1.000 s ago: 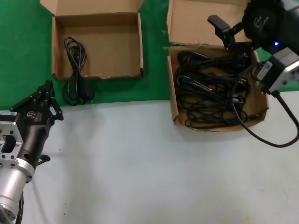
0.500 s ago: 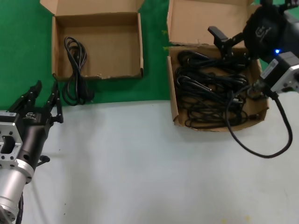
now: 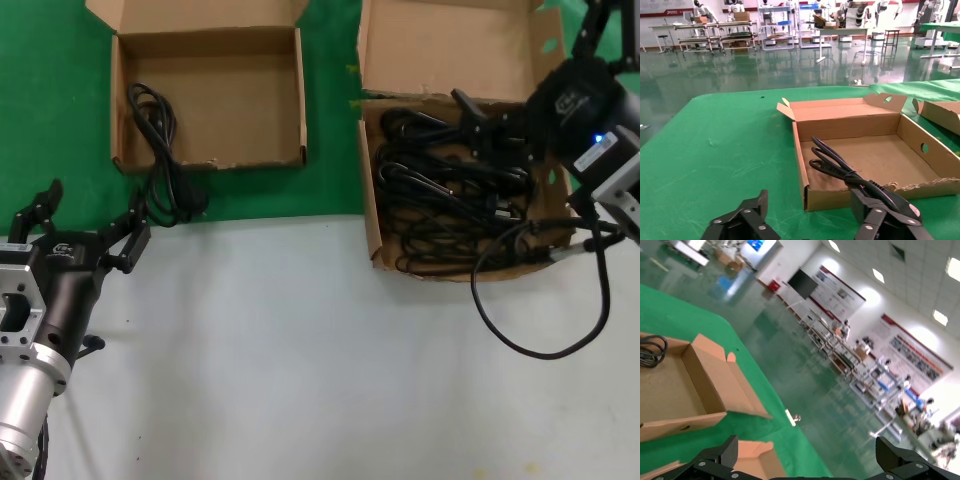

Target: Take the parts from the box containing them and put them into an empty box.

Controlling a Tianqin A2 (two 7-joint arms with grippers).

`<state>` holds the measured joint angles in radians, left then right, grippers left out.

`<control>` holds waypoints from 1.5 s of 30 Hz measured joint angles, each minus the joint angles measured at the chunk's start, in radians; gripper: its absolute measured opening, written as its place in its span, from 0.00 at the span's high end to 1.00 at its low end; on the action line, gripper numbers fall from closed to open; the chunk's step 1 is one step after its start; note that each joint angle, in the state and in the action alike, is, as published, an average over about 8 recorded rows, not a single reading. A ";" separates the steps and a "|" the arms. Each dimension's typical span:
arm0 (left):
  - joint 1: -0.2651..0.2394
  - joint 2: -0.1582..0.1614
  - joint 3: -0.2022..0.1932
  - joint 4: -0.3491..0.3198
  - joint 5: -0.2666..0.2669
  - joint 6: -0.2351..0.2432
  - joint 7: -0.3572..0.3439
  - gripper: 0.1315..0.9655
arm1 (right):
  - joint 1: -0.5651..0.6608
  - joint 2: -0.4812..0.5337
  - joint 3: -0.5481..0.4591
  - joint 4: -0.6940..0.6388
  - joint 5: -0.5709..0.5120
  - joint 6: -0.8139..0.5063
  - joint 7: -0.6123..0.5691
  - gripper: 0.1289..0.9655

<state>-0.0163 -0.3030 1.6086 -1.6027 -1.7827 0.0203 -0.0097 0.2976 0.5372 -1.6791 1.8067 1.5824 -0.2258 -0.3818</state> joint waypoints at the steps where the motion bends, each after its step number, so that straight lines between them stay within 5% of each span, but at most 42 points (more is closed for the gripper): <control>1: 0.000 0.000 0.000 0.000 0.000 0.000 0.000 0.59 | -0.006 -0.005 0.002 -0.004 0.004 0.004 0.008 0.00; 15: 0.005 0.001 -0.003 0.001 -0.005 -0.006 0.003 0.21 | -0.091 -0.072 0.024 -0.063 0.066 0.069 0.116 0.00; 24: 0.008 0.001 -0.004 0.001 -0.008 -0.010 0.005 0.07 | -0.145 -0.115 0.038 -0.100 0.106 0.109 0.185 0.00; 45: 0.015 0.003 -0.008 0.002 -0.016 -0.018 0.009 0.00 | -0.269 -0.214 0.071 -0.187 0.196 0.204 0.344 0.00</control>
<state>-0.0016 -0.3003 1.6009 -1.6002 -1.7983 0.0020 -0.0010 0.0289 0.3230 -1.6076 1.6201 1.7786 -0.0222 -0.0375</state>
